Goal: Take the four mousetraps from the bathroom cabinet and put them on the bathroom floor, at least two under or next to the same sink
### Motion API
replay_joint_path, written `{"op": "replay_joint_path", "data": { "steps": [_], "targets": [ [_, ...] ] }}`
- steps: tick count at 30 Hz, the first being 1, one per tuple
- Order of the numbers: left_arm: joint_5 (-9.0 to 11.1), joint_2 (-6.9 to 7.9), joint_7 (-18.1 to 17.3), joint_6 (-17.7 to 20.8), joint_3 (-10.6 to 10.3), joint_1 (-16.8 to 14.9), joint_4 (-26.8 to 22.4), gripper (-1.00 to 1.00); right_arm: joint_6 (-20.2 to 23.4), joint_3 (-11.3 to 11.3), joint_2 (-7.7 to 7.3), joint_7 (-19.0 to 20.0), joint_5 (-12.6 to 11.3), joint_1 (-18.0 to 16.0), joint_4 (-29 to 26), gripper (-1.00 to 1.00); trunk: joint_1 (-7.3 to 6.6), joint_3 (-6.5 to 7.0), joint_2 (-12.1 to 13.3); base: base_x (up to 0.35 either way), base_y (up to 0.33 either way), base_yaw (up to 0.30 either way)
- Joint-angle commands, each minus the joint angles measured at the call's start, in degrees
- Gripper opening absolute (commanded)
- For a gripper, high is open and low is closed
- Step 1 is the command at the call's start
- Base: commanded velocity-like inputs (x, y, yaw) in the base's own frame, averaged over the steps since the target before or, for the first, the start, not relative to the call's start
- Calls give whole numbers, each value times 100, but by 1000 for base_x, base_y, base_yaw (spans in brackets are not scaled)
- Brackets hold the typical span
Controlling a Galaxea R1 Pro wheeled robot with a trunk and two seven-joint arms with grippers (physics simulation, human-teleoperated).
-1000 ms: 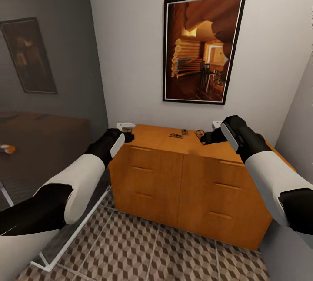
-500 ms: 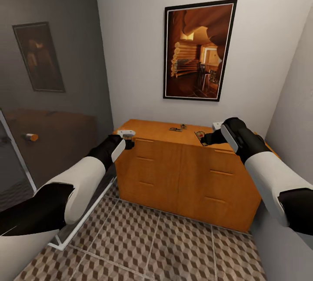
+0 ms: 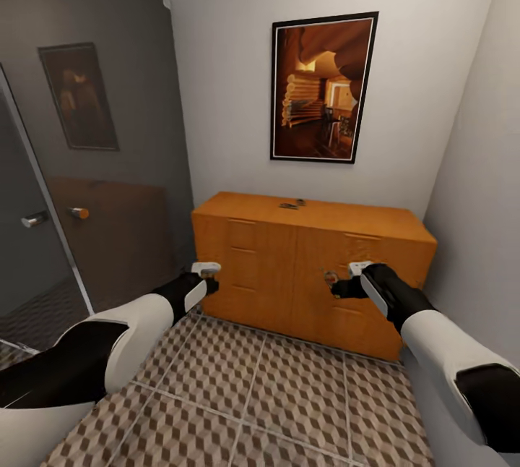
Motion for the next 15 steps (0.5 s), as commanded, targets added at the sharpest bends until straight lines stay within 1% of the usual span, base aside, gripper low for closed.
{"op": "replay_joint_path", "data": {
  "steps": [1,4,7,9,10,12,14,15],
  "targets": [
    [44,1,35,1,-37,106,2,-100,-127,38,-8,-12,-64,70,190,-100,-4,-4,-5,-345,0,0],
    [46,57,40,-30,-28,477,11,-100,-661,43,-2,-14,-41,276,831,-100,-4,-4,-5,-345,0,0],
    [64,128,39,-36,-18,703,13,-100,-1063,44,37,-13,-30,404,1298,-100,-4,-4,-5,-344,0,0],
    [146,177,34,-43,-14,972,14,-100,-1451,44,139,-14,-20,541,1788,-100,-4,-4,-5,-304,0,0],
    [177,185,32,-44,-13,1048,14,-100,-1554,45,168,-14,-19,577,1911,-100,-4,-4,-5,-260,0,0],
    [348,204,25,-65,-12,1359,15,-100,-1916,45,267,4,-18,707,2393,-100,-4,-4,-5,-182,0,0],
    [545,210,21,-183,-11,1659,15,-100,-2090,50,327,30,-19,776,2787,-100,-4,-4,-5,-83,0,0],
    [665,216,19,-332,-11,1870,15,-100,-2143,47,352,33,-26,802,2935,-100,-4,-4,-5,-38,0,0]
  ]
}}
